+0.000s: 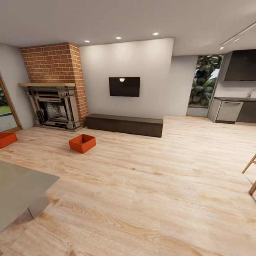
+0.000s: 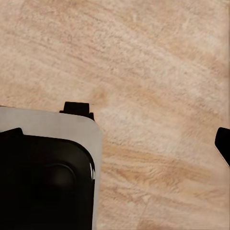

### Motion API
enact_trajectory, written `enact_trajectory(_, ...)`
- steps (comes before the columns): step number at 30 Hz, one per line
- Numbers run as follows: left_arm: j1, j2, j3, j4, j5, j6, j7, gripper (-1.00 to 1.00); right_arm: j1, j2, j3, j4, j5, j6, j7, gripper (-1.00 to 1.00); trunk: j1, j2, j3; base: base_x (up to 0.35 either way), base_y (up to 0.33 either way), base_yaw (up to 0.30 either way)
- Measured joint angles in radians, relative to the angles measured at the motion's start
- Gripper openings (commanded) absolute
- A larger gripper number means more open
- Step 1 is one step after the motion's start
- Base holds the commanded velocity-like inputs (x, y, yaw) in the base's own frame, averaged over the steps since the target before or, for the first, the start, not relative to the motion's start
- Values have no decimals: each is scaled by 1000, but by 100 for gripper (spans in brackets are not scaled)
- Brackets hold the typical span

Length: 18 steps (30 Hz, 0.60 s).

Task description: Move the two storage containers from the living room to the garage. In the garage, place one container on the floor and stack the other container on top of it (either order is fine).

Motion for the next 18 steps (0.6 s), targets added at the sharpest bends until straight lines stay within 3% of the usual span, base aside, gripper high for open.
enact_trajectory(18, 0, 0, 0, 0, 0, 0, 0, 100, 0, 0, 0, 0, 0, 0, 0, 100, 0, 0, 0, 322, 0, 0)
